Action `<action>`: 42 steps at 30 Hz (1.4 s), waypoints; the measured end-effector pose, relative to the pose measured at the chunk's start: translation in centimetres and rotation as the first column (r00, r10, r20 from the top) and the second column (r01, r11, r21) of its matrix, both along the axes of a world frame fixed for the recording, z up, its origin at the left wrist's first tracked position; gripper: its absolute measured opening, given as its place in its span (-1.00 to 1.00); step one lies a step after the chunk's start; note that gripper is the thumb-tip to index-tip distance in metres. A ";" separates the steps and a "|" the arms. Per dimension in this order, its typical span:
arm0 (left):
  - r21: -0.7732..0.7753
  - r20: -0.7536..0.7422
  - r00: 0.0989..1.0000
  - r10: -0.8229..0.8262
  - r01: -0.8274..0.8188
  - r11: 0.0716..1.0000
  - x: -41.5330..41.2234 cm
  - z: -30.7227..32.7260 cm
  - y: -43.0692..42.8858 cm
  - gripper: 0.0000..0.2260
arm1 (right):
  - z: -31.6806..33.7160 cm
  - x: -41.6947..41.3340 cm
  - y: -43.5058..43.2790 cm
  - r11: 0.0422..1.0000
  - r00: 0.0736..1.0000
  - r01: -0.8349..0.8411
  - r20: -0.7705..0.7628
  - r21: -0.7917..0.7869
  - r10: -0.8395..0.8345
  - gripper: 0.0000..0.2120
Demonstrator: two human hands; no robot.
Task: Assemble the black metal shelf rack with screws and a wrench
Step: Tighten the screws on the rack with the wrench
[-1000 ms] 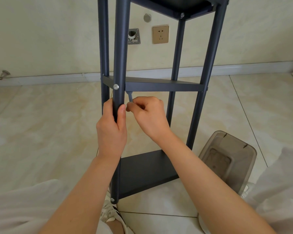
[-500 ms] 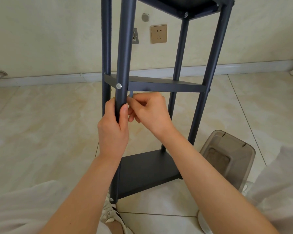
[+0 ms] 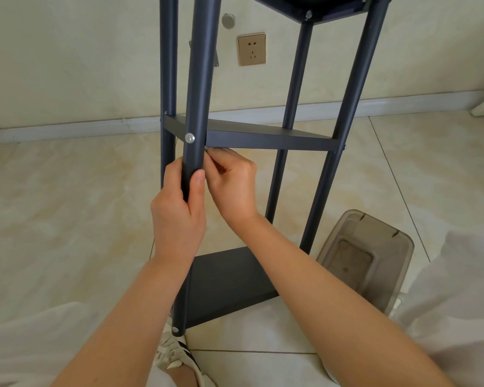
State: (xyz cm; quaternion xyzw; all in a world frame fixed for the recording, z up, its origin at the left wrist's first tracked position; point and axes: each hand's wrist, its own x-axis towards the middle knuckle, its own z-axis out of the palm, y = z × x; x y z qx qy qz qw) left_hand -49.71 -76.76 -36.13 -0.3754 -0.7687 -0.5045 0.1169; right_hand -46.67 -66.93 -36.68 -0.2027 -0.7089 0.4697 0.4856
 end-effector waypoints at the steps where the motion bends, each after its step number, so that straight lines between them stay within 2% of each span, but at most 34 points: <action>1: -0.001 0.005 1.000 -0.002 0.002 1.000 0.0 0.0 0.0 -0.60 | -0.2 0.0 0.2 1.000 1.000 0.009 -0.003 0.008 -0.009 -0.76; 9: -0.017 0.030 1.000 0.005 -0.005 1.000 -0.1 -0.1 0.0 -0.58 | -0.2 0.3 0.7 0.997 1.000 0.004 0.017 0.080 -0.005 -0.74; 15: -0.025 0.016 1.000 -0.002 0.002 1.000 0.0 0.1 0.3 -0.70 | -0.7 1.2 1.2 0.995 0.996 -0.045 0.077 0.094 0.038 -0.69; 19: -0.033 0.004 1.000 0.017 -0.017 0.999 0.1 0.5 0.5 -0.66 | -3.4 3.3 1.2 0.998 0.985 -0.056 0.166 -0.007 0.057 -0.66; 24: -0.011 0.035 0.999 0.016 -0.015 1.000 -0.2 0.5 0.8 -0.67 | -4.7 6.0 0.9 0.985 0.980 0.027 0.199 -0.171 0.007 -0.80; 30: 0.008 0.073 0.997 0.031 -0.032 0.999 -0.9 0.3 0.8 -0.80 | -1.4 8.0 3.2 0.942 0.975 0.166 0.190 -0.291 -0.113 -0.79; 34: 0.064 0.074 0.997 -0.010 0.006 0.998 0.0 0.5 0.4 -0.73 | 2.9 8.8 7.0 0.866 0.970 0.237 0.149 -0.439 -0.190 -0.79; 38: 0.068 0.055 0.998 -0.039 0.035 0.997 0.2 0.4 -0.1 -0.63 | 6.5 8.7 11.1 0.839 0.927 0.320 0.330 -0.439 -0.181 -0.79; 42: 0.070 0.076 0.995 -0.068 0.062 0.996 0.2 0.6 -0.4 -0.51 | 7.6 8.8 13.3 0.884 0.846 0.359 0.505 -0.299 -0.173 -0.86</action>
